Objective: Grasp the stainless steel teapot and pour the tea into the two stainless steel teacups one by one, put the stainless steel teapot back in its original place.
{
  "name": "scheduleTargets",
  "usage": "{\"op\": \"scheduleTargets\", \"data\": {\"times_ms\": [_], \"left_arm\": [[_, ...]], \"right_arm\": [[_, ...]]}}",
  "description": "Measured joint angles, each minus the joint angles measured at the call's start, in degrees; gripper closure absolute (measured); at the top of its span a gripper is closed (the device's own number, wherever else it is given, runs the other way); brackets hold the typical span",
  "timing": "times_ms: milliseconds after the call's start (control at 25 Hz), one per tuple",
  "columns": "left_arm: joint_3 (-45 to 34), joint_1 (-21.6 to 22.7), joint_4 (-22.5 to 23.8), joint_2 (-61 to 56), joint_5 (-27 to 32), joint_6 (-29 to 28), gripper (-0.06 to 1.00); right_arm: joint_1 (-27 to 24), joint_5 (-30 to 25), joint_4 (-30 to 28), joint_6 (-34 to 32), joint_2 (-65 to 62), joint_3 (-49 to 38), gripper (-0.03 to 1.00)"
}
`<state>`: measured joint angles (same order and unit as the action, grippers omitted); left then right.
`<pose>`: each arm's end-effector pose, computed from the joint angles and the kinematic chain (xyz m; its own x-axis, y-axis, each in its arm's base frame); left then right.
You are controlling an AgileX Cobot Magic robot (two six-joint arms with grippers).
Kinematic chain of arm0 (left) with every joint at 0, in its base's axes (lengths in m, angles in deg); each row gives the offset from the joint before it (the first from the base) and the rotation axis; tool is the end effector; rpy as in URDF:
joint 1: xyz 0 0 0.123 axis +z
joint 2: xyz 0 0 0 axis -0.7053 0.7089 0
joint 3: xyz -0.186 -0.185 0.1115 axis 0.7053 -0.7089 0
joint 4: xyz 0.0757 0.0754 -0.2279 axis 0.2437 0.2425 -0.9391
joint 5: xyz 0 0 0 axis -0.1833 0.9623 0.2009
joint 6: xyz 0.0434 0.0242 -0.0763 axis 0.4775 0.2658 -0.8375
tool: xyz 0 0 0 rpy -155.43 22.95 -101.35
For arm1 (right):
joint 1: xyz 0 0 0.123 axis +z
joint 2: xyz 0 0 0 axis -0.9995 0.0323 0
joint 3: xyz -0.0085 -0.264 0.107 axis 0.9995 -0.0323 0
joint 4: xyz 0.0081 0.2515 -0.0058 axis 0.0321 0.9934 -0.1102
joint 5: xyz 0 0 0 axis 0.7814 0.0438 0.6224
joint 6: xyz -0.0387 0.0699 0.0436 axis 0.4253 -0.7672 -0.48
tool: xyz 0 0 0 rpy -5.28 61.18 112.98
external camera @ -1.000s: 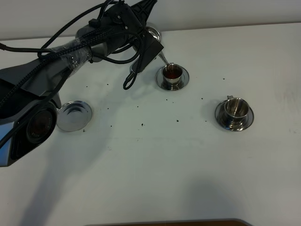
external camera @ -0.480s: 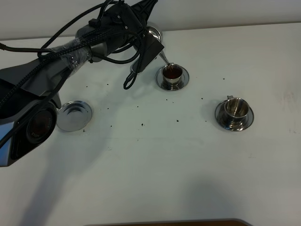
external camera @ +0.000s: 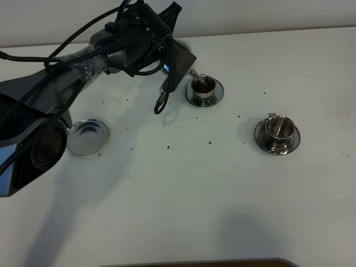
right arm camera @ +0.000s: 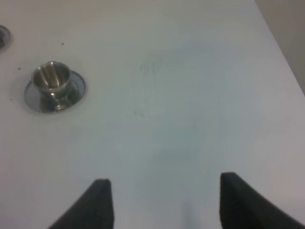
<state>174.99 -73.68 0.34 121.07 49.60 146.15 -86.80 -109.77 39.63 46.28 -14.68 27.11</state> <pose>0.4863 -0.2325 0.1812 0.4535 0.7539 0.4755 0.4939 -0.6566 0.5700 -0.0112 0.0010 0.2796 -0.4721 -0.0740 -0.8785 -0.0651 0.9967 -0.0490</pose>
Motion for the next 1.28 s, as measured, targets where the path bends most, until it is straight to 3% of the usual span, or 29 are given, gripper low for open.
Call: {"op": "scheduleTargets", "data": {"times_ms": [160, 560, 840, 1280], "left_arm": [[0.0, 0.05, -0.07, -0.06, 0.9, -3.04, 0.7], [0.0, 0.46, -0.99, -0.5, 4.96, -18.22, 0.7], [0.0, 1.25, -10.5, -4.45, 12.82, -28.47, 0.7], [0.0, 3.82, -26.29, -5.84, 33.26, -44.08, 0.7]], "right_arm": [[0.0, 0.0, 0.0, 0.0, 0.0, 0.0, 0.48], [0.0, 0.0, 0.0, 0.0, 0.0, 0.0, 0.48], [0.0, 0.0, 0.0, 0.0, 0.0, 0.0, 0.48], [0.0, 0.0, 0.0, -0.05, 0.0, 0.0, 0.48]]}}
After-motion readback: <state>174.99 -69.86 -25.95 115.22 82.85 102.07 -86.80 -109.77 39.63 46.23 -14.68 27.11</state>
